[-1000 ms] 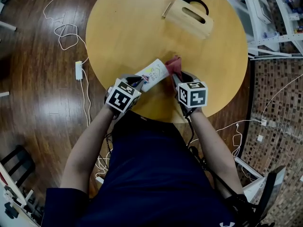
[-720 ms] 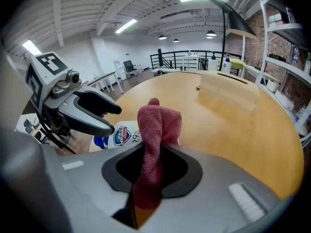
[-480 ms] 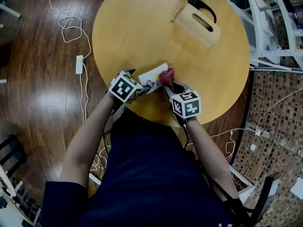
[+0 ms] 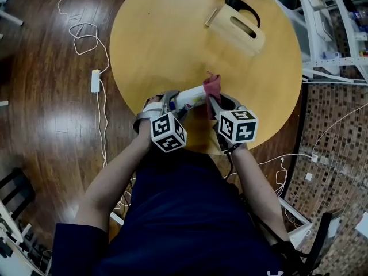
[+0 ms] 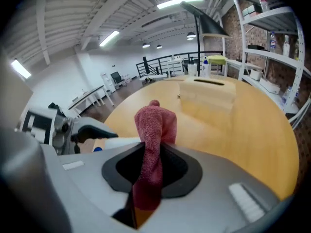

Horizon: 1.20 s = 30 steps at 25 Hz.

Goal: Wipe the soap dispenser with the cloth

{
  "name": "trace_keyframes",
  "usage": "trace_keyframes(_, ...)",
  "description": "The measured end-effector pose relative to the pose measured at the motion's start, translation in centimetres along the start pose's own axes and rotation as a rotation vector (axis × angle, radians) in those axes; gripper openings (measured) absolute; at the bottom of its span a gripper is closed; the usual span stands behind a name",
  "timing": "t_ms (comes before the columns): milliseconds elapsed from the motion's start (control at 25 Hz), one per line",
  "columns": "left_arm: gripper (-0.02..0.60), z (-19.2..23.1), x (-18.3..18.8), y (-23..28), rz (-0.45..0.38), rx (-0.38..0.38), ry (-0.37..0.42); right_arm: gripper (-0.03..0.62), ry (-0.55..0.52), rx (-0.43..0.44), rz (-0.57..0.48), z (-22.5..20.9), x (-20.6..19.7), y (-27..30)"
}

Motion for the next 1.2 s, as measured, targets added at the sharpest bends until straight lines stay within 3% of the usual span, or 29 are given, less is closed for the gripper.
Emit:
trace_keyframes(80, 0.308, -1.8, 0.6, 0.2, -0.001, 0.086, 0.151, 0.082, -0.025, -0.017, -0.015, 0.4, 0.8, -0.3)
trace_keyframes(160, 0.313, -2.6, 0.7, 0.3, 0.001, 0.124, 0.190, 0.081, -0.051, -0.026, -0.013, 0.7, 0.6, -0.1)
trace_keyframes(240, 0.313, -2.5, 0.5, 0.2, -0.011, 0.109, 0.125, 0.081, -0.041, -0.016, 0.000, 0.8, 0.0, -0.1)
trace_keyframes(360, 0.351, -1.6, -0.2, 0.1, -0.029, 0.017, -0.052, 0.080, -0.029, -0.001, 0.074, 0.6, -1.4, 0.0)
trace_keyframes(400, 0.330, -1.3, -0.3, 0.1, -0.030, -0.016, -0.080, 0.080, -0.038, 0.002, 0.091, 0.7, -1.9, 0.0)
trace_keyframes(440, 0.253, -1.2, -0.4, 0.1, -0.030, -0.035, -0.084, 0.080, -0.041, 0.010, 0.097, 0.9, -2.3, 0.1)
trace_keyframes(560, 0.217, -0.6, -0.3, -0.3, -0.030, -0.035, -0.096, 0.080, -0.010, 0.033, 0.090, 1.4, -2.9, 0.3)
trace_keyframes(640, 0.173, 0.5, -0.1, -1.0, -0.057, -0.024, -0.196, 0.080, -0.013, 0.024, 0.095, 1.5, -2.9, 0.5)
trace_keyframes(760, 0.206, 3.5, 0.1, -2.0, -0.092, -0.035, -0.356, 0.080, -0.033, 0.014, 0.124, 1.0, -3.2, 1.3)
trace_keyframes(840, 0.274, 4.9, -0.4, -1.1, -0.058, -0.094, -0.356, 0.080, -0.038, 0.017, 0.126, 0.7, -3.7, 1.4)
trace_keyframes(960, 0.330, 5.7, -1.8, 0.9, 0.002, -0.243, -0.335, 0.080, -0.061, 0.024, 0.122, 0.7, -4.4, 1.4)
trace_keyframes(1080, 0.333, 6.1, -2.2, 1.0, 0.023, -0.372, -0.406, 0.078, -0.064, 0.055, 0.120, 0.5, -4.6, 1.4)
trace_keyframes(1200, 0.335, 3.6, -2.2, 1.5, 0.061, -0.541, -0.415, 0.078, -0.074, 0.075, 0.124, 0.1, -4.7, 1.2)
Point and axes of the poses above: the fingertips, and each gripper's own axes: y forward along the fingers, z to its left, x out of its top, the point moved 8 cm from there along -y, backward along the fingers
